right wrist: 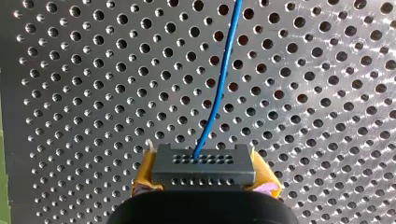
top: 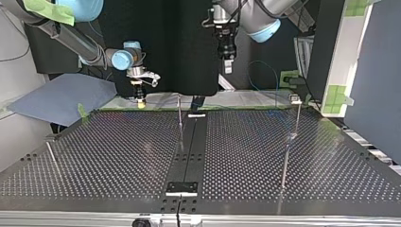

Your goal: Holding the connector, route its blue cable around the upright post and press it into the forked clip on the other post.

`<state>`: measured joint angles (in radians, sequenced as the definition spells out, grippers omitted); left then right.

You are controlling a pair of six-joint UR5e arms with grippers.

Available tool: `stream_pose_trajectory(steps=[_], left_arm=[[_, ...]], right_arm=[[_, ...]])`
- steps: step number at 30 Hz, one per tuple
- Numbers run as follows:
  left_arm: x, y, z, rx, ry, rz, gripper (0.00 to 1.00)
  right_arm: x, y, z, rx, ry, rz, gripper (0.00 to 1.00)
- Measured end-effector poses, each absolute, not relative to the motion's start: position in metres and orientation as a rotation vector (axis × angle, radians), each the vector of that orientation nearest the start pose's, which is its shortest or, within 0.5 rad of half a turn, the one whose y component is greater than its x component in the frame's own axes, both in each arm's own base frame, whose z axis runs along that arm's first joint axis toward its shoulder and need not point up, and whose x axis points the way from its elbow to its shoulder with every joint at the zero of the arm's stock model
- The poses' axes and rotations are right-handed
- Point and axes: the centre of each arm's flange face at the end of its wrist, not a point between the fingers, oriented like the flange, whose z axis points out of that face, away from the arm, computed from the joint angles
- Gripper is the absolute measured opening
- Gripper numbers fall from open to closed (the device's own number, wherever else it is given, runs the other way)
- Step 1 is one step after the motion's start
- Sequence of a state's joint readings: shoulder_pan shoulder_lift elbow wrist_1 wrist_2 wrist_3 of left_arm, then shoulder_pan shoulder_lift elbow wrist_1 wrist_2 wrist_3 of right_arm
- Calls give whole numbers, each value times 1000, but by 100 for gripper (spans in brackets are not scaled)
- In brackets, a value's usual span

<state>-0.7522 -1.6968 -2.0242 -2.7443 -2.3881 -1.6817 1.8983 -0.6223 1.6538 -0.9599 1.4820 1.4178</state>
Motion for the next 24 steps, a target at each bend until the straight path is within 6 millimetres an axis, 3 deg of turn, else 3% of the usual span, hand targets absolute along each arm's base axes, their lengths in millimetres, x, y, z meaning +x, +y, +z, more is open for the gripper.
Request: stream_pose_trajectory(steps=[19,24], left_arm=[[286,-330,400,-216,1522,-52,100],[282,-318,423,-272,1487,-47,100]], right_arm=[[342,-558,-33,1617,-882,1372,0],[342,-558,-33,1619,-881,1375,0]])
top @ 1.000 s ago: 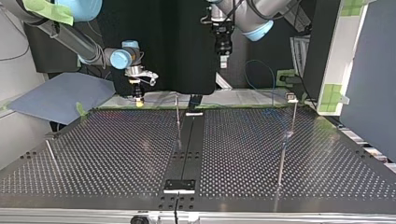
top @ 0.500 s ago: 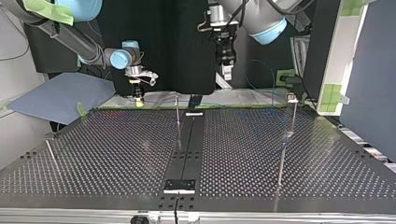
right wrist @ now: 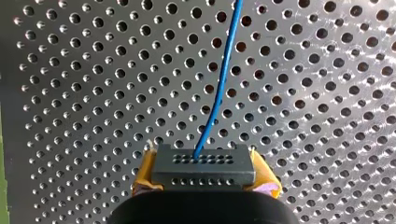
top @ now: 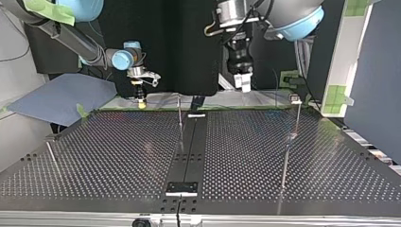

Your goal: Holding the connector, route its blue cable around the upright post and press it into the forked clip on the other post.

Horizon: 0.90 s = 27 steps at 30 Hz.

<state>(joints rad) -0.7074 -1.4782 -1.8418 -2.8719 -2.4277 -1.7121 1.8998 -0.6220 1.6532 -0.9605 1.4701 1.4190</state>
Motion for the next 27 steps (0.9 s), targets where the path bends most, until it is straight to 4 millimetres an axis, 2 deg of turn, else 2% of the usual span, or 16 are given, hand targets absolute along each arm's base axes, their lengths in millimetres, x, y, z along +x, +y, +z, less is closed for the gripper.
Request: stream_pose_trajectory(steps=[7,10,20,27], left_arm=[[277,-295,457,-353,1423,-60,100],[284,-289,464,-377,1407,-69,100],[319,-268,468,-400,1383,-92,100],[338,-266,456,-384,1410,-114,100]], right_arm=[[342,-558,-33,1620,-880,1376,0],[342,-558,-33,1621,-879,1377,0],[344,-557,-33,1631,-865,1392,0],[345,-556,-33,1639,-865,1392,0]])
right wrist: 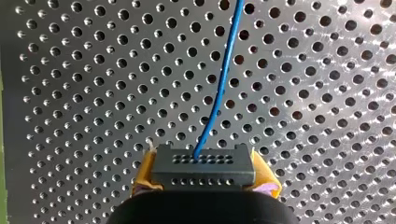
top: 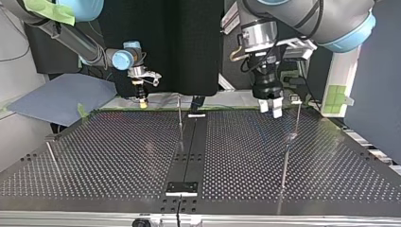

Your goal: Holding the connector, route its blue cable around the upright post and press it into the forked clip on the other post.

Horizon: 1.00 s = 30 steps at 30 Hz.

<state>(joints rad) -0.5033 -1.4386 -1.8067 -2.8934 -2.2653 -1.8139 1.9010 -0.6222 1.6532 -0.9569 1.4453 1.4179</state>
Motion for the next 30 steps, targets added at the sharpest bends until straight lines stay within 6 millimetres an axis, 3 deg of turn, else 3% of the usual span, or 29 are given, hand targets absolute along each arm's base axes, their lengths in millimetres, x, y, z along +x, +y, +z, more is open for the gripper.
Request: stream_pose_trajectory(steps=[11,30], left_arm=[[372,-267,419,-367,1477,-118,100],[393,-235,420,-450,1446,-37,100]], right_arm=[[345,-556,-33,1640,-865,1391,0],[346,-556,-33,1641,-864,1392,0]])
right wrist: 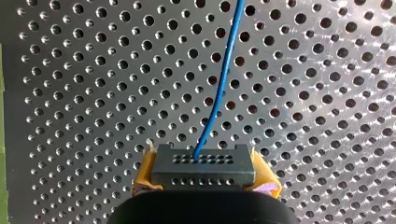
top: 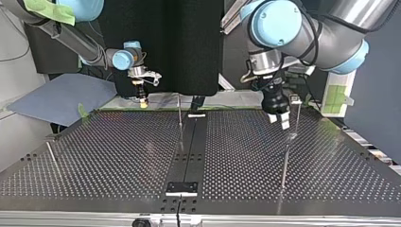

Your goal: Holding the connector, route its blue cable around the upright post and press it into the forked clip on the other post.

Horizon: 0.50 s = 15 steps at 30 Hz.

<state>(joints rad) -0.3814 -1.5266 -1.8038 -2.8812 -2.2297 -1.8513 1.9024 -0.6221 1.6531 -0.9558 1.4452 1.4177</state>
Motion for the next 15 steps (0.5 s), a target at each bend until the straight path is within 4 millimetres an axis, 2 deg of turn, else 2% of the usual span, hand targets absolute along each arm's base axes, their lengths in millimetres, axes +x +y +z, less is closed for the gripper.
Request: stream_pose_trajectory(steps=[9,15], left_arm=[[405,-228,421,-459,1431,-107,100],[416,-214,425,-459,1425,-96,100]], right_arm=[[347,-555,-33,1642,-862,1393,0],[347,-555,-33,1643,-861,1393,0]])
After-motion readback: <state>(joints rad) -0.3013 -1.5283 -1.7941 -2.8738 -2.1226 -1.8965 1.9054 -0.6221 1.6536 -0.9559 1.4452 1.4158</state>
